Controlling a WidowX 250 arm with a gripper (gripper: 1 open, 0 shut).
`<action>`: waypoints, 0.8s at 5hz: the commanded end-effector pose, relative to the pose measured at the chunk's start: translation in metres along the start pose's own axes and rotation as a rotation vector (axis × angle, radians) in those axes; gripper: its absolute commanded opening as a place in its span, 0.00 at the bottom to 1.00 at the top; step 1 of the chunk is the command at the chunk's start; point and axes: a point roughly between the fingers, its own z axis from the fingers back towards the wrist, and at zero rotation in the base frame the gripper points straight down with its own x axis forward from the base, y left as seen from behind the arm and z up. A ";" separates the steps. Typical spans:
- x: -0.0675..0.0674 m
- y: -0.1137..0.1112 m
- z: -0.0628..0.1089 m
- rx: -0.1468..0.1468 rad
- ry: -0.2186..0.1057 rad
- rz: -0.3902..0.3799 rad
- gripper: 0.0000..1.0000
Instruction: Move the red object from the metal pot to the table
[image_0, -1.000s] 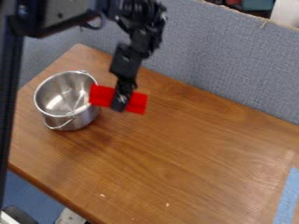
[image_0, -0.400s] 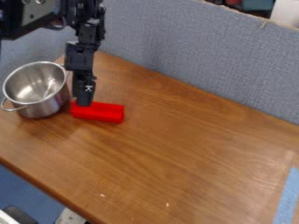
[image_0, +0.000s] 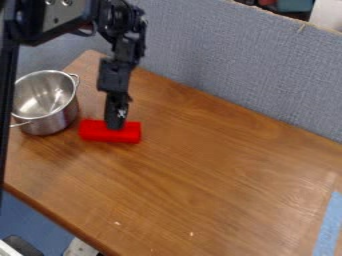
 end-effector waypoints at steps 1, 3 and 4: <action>-0.010 0.042 0.045 -0.108 0.008 -0.046 1.00; -0.050 0.049 -0.021 -0.141 -0.072 -0.140 1.00; -0.067 0.051 -0.035 -0.146 -0.079 -0.192 0.00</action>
